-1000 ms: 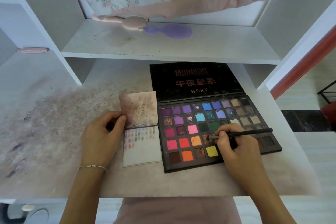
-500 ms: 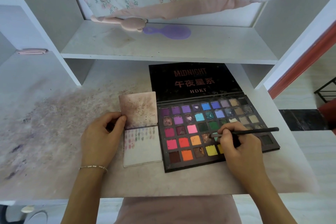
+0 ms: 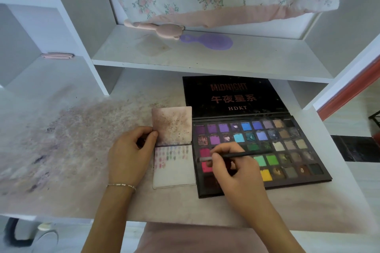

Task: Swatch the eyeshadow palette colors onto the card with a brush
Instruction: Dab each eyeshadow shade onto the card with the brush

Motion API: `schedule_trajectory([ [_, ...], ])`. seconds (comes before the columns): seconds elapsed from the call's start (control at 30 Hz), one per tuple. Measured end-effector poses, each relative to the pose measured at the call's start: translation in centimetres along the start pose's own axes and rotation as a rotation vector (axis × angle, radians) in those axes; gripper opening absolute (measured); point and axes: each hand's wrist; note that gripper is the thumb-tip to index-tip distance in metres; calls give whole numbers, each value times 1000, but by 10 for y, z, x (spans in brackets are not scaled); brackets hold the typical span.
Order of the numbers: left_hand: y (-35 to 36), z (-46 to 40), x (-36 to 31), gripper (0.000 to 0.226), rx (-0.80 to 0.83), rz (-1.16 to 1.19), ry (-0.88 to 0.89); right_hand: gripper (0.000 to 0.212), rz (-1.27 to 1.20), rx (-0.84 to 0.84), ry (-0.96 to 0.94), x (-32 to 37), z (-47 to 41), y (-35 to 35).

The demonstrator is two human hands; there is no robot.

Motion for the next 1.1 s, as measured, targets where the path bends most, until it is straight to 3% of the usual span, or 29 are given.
schedule_trajectory([
  [0.1, 0, -1, 0, 9, 13, -23, 1, 19, -8, 85, 15, 4, -3, 14],
  [0.37, -2, -1, 0, 9, 13, -39, 4, 8, -13, 164, 55, 10, -12, 30],
  [1.1, -2, -2, 0, 9, -3, -31, 16, 14, 58, 213, 60, 9, -15, 32],
])
Point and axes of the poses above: each hand's wrist, its own z-axis away from the middle knuckle, its own y-axis out of the palm, x = y × z, and after that the axes turned 8 degrees about -z, right-handed
